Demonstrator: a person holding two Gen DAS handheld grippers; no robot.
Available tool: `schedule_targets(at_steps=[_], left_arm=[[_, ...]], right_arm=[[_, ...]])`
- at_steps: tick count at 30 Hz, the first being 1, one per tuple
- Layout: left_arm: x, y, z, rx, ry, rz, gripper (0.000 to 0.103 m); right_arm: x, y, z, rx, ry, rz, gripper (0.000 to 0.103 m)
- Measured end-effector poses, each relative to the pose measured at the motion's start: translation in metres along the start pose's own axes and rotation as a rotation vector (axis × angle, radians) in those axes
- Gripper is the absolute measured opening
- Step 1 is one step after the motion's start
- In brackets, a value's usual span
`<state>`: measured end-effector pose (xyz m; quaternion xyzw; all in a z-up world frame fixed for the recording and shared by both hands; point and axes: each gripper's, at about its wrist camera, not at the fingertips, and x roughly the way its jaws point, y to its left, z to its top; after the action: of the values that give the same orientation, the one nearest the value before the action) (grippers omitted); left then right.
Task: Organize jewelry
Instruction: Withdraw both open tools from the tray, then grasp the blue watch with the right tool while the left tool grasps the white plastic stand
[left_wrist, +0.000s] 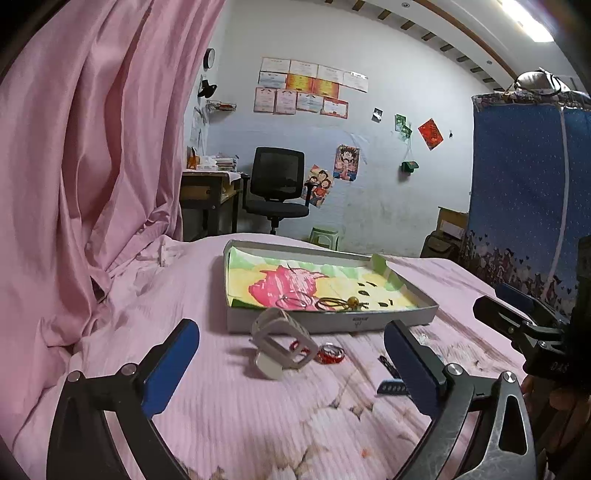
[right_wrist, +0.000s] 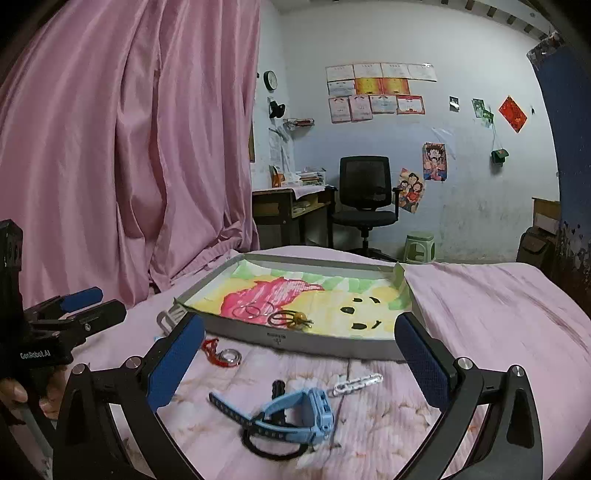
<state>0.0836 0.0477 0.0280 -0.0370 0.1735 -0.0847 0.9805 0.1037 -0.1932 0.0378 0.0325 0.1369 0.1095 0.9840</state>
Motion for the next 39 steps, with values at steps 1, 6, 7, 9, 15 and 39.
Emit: schedule_targets(at_steps=[1,6,7,9,15,39], left_arm=[[-0.002,0.0,-0.002,0.004,0.0,0.002,0.102],[-0.002,-0.005,-0.008,0.018,0.028,-0.008,0.103],[0.0,-0.005,-0.009,0.02,0.038,-0.013,0.103],[0.003,-0.004,-0.011,0.02,0.066,-0.021,0.103],[0.021,-0.002,-0.013,0.003,0.164,-0.038,0.103],[0.098,0.031,-0.009,-0.185,0.409,-0.068,0.059]], right_arm=[[-0.003,0.0,-0.002,-0.003,0.001,-0.002,0.102],[-0.011,-0.002,-0.012,-0.014,0.024,-0.015,0.102],[-0.012,-0.003,-0.014,-0.017,0.031,-0.019,0.102],[-0.013,-0.005,-0.018,-0.019,0.048,-0.021,0.102],[0.001,-0.017,-0.024,-0.002,0.135,-0.025,0.102],[0.071,-0.026,-0.053,0.067,0.47,0.014,0.05]])
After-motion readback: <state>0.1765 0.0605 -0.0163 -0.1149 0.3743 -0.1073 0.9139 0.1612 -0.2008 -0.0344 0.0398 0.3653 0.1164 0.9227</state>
